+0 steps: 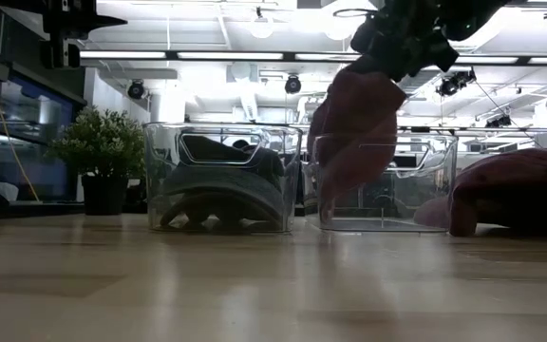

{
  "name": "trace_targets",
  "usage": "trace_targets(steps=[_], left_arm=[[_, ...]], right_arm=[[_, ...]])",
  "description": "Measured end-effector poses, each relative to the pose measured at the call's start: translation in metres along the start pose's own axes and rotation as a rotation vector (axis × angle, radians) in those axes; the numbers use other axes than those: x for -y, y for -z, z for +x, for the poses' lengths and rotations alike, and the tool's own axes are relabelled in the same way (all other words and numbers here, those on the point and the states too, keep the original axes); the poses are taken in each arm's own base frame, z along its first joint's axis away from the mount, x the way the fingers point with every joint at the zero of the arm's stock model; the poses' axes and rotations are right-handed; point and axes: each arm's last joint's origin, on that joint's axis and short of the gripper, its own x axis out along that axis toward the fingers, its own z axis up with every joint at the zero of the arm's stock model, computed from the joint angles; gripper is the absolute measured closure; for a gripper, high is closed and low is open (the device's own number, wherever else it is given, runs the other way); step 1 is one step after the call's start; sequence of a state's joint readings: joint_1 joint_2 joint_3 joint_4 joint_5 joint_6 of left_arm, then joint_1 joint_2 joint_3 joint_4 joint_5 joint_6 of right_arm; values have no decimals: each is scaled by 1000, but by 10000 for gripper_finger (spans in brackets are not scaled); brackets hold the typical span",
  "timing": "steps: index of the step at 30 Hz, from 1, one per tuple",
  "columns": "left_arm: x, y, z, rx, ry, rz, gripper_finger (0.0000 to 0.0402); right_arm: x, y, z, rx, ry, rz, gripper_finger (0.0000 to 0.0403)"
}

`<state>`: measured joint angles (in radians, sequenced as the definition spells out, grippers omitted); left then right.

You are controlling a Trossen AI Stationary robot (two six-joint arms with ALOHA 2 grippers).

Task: Pick & Place hat
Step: Put the bottom red cap into the right transparent bin

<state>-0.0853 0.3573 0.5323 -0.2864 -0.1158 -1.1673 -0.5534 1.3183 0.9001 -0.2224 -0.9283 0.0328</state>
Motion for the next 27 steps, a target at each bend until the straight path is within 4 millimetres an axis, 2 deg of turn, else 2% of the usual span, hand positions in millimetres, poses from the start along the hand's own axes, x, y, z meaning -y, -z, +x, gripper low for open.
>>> trace_targets(steps=[3, 22, 27], left_arm=[[0, 0, 0, 0, 0, -7, 264], [0, 0, 0, 10, -4, -9, 264], [0, 0, 0, 10, -4, -9, 264]], right_arm=[[5, 5, 1, -28, 21, 28, 403], [17, 26, -4, -218, 468, 129, 403], [18, 27, -4, -233, 492, 113, 403]])
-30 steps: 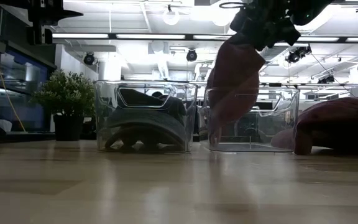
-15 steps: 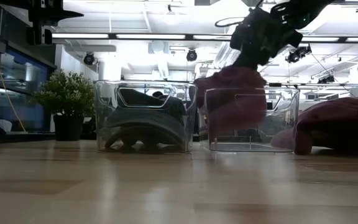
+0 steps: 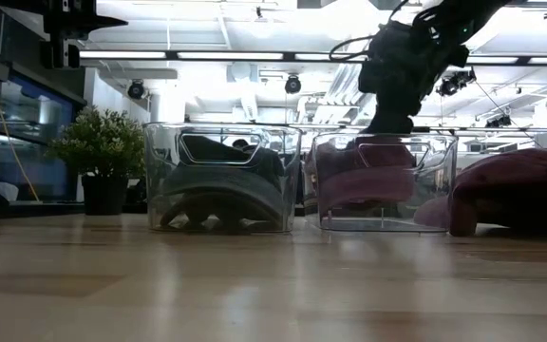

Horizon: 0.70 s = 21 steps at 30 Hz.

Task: Pick & Place hat
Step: Put the bottom red cap into the right transparent bin

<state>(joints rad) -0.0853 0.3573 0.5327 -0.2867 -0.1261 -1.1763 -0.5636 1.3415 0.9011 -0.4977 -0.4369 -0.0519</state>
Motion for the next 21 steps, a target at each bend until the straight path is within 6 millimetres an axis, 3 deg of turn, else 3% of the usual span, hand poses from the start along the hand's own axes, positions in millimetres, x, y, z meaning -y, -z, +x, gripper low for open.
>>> trace_targets(steps=[14, 21], left_arm=[[0, 0, 0, 0, -1, 0, 264], [0, 0, 0, -1, -1, 0, 264]], right_arm=[[1, 6, 0, -69, 31, -219, 403], [2, 6, 0, -72, 77, -241, 403]])
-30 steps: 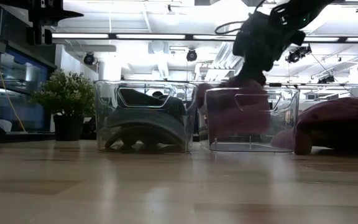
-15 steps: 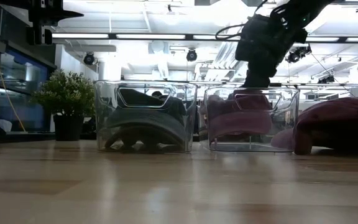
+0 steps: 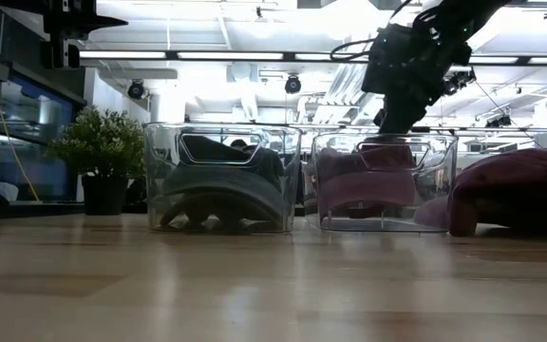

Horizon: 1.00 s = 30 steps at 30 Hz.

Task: Pick & Place hat
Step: Put the bottom red cap into the right transparent bin

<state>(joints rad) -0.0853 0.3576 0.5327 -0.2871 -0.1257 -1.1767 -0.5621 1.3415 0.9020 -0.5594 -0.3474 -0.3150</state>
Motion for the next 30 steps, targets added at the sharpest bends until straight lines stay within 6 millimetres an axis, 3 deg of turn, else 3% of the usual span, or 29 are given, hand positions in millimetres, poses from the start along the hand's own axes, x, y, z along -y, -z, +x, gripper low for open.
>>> trace_targets(steps=[8, 21, 30], left_arm=[[0, 0, 0, 0, 0, -7, 264], [0, 0, 0, -3, -1, -3, 264], [0, 0, 0, -3, -1, -3, 264]], right_arm=[[-3, -1, 1, 6, -10, 10, 383], [-11, -7, 4, 42, -38, -7, 223], [-22, -12, 8, 30, 28, -210, 211]])
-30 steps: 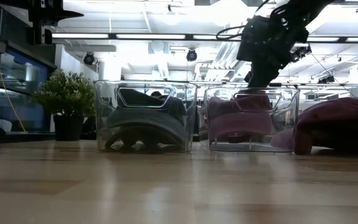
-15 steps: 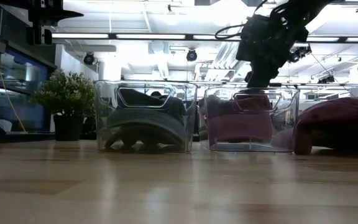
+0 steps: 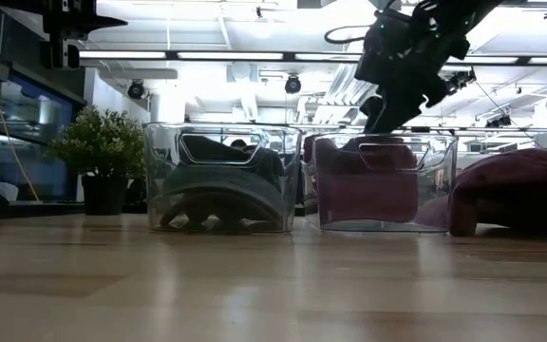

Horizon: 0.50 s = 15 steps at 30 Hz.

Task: Pick & Place hat
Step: Put the bottom red cap into the right transparent bin

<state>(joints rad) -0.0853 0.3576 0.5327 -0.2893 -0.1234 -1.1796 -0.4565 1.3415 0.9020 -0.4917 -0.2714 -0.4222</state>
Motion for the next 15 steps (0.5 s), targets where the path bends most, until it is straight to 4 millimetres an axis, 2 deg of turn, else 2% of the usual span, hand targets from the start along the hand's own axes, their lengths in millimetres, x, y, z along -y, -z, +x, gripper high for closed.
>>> trace_targets(steps=[7, 15], left_arm=[[0, 0, 0, 2, -1, -4, 264], [0, 0, 0, 2, -1, -7, 264]], right_arm=[[8, 1, -1, -73, 209, -20, 211], [1, -2, 0, -50, 171, -46, 209]])
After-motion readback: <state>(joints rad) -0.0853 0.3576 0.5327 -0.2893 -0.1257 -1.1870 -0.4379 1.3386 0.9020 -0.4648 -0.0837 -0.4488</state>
